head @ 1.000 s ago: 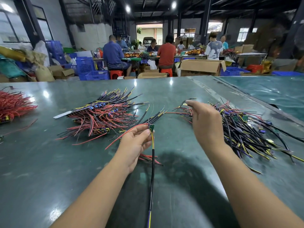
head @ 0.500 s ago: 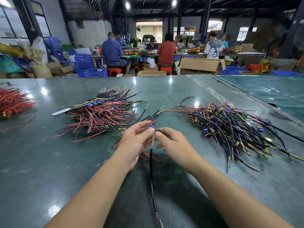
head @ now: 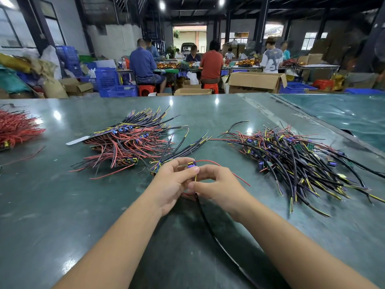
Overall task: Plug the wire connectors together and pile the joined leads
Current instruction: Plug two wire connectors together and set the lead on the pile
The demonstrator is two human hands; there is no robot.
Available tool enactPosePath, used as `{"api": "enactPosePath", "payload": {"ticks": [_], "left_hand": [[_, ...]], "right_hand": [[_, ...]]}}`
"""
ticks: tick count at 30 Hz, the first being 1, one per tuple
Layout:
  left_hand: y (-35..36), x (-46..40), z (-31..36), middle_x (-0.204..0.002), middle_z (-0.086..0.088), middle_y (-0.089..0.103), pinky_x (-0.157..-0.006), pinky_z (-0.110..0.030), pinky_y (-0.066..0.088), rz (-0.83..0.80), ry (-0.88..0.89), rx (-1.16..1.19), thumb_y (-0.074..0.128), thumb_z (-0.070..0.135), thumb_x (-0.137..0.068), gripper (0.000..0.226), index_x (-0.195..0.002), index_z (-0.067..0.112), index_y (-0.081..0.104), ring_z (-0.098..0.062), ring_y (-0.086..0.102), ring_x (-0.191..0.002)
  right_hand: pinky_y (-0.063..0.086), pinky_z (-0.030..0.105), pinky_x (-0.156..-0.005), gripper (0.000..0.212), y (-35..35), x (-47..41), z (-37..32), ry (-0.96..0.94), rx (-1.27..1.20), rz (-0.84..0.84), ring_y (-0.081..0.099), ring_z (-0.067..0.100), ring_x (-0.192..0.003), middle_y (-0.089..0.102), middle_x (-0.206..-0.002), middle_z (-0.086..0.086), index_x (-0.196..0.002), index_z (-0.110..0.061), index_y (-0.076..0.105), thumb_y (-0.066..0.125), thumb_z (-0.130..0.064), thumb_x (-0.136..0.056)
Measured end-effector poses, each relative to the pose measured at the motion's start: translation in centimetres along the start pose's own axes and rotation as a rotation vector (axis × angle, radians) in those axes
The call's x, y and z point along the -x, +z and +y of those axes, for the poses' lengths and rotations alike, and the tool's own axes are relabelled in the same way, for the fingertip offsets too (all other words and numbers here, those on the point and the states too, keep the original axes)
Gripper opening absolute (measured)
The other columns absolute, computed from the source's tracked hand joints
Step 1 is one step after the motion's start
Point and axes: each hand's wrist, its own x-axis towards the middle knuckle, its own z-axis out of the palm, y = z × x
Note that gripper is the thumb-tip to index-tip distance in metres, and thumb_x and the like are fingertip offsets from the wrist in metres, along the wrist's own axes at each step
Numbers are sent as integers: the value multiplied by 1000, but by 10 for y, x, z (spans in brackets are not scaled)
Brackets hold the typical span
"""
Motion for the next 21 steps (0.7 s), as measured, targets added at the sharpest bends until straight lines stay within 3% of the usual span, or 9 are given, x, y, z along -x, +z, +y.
{"api": "enactPosePath", "payload": {"ticks": [3,7,11,16,21], "left_hand": [[0,0,0,-64,1,60,-50,-19,47,32,55,-39,65,1,-83,12,-82,11,59,-7,56,-52],[0,-1,-1,-57,8,56,-59,-22,39,120,126,-211,68,6,-83,18,-71,16,58,-9,48,-59],[-1,-1,3,-56,4,53,-53,-19,38,166,117,-222,69,9,-83,16,-68,14,65,-9,42,-52],[2,1,3,-62,2,63,-55,-16,41,209,131,-314,62,16,-89,21,-72,13,74,-8,48,-56],[4,3,4,-60,5,64,-56,-15,45,143,159,-117,58,19,-92,24,-74,14,74,-4,53,-53]], "right_hand": [[52,33,-81,24,-2,-2,0,-6,83,23,65,15,-75,71,-81,-1,-78,-22,68,70,2,-75],[54,39,-83,25,-1,-3,0,-3,184,30,68,20,-78,68,-81,1,-76,-24,64,67,0,-78],[55,24,-63,24,-5,-2,-1,43,-3,-67,68,13,-64,58,-75,0,-79,-13,62,59,11,-84],[54,36,-79,16,-12,-2,4,121,-99,-139,66,28,-78,59,-75,5,-94,-1,61,58,12,-85],[56,25,-76,16,-13,-4,4,160,-401,-227,68,22,-79,65,-78,8,-93,-3,62,57,11,-86]]}}
